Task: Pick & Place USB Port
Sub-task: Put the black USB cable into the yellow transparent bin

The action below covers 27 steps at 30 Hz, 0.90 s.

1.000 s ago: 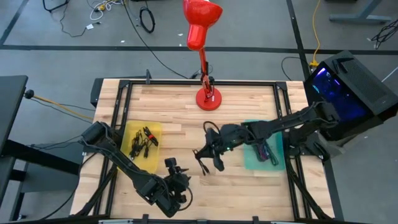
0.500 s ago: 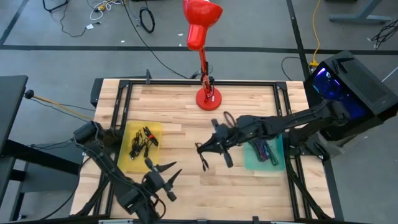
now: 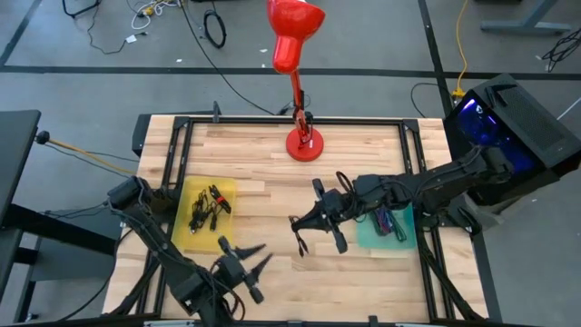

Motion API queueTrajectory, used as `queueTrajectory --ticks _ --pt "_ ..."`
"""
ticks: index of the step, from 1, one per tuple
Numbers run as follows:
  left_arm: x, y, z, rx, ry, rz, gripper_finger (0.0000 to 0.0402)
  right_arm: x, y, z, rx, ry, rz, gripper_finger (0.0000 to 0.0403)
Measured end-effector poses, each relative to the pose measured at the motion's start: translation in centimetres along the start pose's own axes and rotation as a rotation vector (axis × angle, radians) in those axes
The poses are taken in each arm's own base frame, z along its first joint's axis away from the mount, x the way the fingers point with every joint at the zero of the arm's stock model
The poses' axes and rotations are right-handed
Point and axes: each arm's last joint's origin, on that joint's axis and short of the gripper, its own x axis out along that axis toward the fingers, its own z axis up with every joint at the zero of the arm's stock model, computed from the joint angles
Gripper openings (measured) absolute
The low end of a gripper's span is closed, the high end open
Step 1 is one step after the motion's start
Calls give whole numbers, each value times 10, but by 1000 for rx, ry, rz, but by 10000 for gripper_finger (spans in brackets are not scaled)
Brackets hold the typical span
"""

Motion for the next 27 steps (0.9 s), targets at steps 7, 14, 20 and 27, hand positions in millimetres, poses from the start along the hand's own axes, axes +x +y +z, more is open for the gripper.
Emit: queueTrajectory --ticks 7,14,20,27 --pt "16 -46 26 144 67 -245 118 1 11 -2 -5 10 32 0" --pt "55 -44 29 194 80 -249 122 0 23 -5 -44 29 32 0" --pt "70 -38 26 190 101 -197 136 -2 34 -7 -92 49 57 0" --pt "68 -38 27 179 88 -184 149 -16 50 1 -123 26 11 0"
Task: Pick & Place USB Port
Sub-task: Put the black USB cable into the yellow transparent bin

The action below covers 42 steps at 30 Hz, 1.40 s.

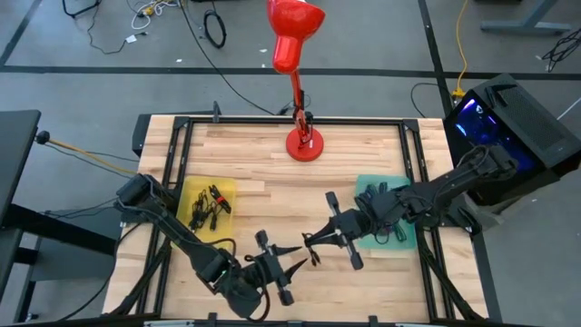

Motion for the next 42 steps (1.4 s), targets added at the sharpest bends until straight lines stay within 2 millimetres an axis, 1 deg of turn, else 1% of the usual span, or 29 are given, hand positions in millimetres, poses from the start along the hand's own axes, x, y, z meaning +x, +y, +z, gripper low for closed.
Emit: queueTrajectory --ticks 4,9,14,27,34,38,42 --pt "0 -3 4 -22 -10 -55 152 -1 8 -1 -49 6 -18 0" --pt "1 -5 12 -31 -42 -114 152 6 11 -7 -67 26 -31 0" --pt "5 -3 15 -33 -59 -114 152 11 15 -8 -80 -1 -24 0" --pt "10 -1 16 -31 -57 -103 152 9 32 -5 -110 -40 12 0" --pt "13 1 16 -35 -58 -101 152 9 34 -5 -125 -46 16 0" --pt "13 -2 20 -49 -74 -190 152 11 34 -10 -125 -4 2 0" --pt "13 -3 25 -30 -106 -219 152 11 34 -8 -116 -28 9 0"
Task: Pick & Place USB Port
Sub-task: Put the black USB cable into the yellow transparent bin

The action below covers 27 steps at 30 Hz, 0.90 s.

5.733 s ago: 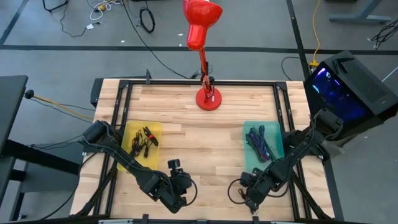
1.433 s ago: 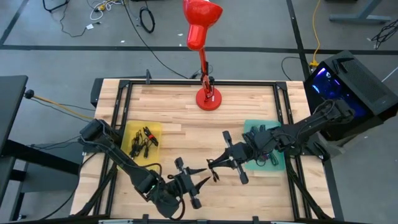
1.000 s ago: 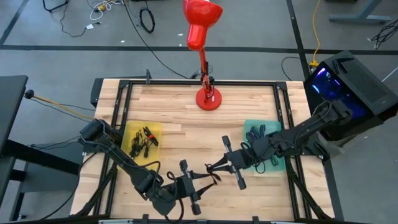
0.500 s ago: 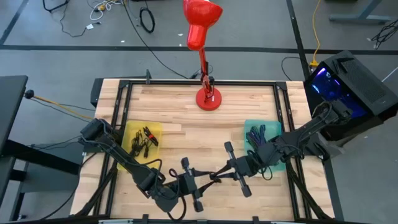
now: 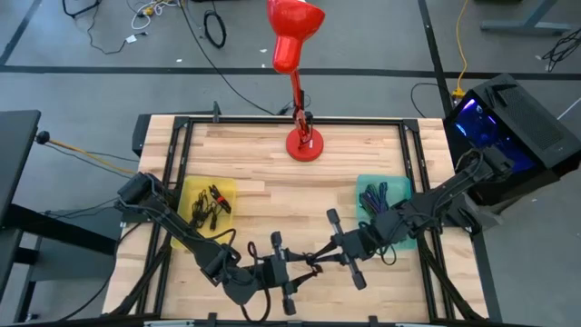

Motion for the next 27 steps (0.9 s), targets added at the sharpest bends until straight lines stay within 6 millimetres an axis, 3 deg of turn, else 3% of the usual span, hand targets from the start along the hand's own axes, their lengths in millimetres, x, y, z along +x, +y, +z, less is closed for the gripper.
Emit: queueTrajectory --ticks 4,9,14,17,20,27 --pt "2 2 1 26 -4 8 134 1 0 0 -14 -1 5 0" --pt "6 6 -1 75 12 36 23 1 -4 -2 -18 12 1 4" --pt "3 12 -11 163 92 164 22 1 -9 -4 -43 41 -32 24" --pt "-12 19 -20 224 171 275 21 -9 -15 -1 -46 69 -66 42" --pt "-38 34 -17 193 215 347 20 -19 -22 0 -45 129 -136 59" --pt "-100 89 -23 58 373 546 20 -40 -36 7 -18 164 -318 88"
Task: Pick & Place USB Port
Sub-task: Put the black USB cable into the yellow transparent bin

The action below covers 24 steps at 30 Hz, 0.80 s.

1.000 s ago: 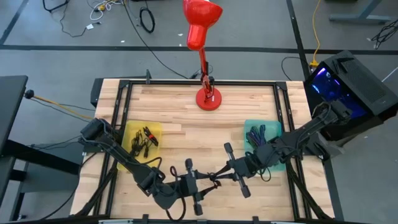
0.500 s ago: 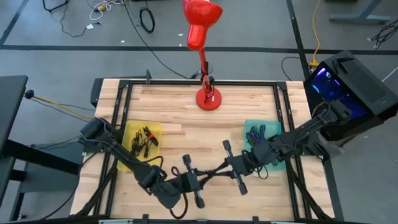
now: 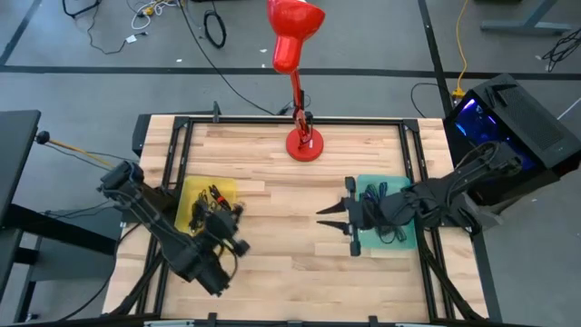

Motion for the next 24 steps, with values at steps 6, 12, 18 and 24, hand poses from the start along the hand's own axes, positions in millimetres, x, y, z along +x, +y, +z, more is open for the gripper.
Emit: queueTrajectory --ticks 6,12,18,24 --pt "13 24 -19 -91 215 75 20 3 -1 -7 59 50 -13 93" --pt "33 52 -63 -144 379 271 20 7 2 -26 58 104 -9 91" --pt "38 71 -96 -246 564 452 20 10 2 -42 51 142 -36 91" --pt "40 72 -97 -283 659 508 19 15 -3 -58 61 139 -100 91"
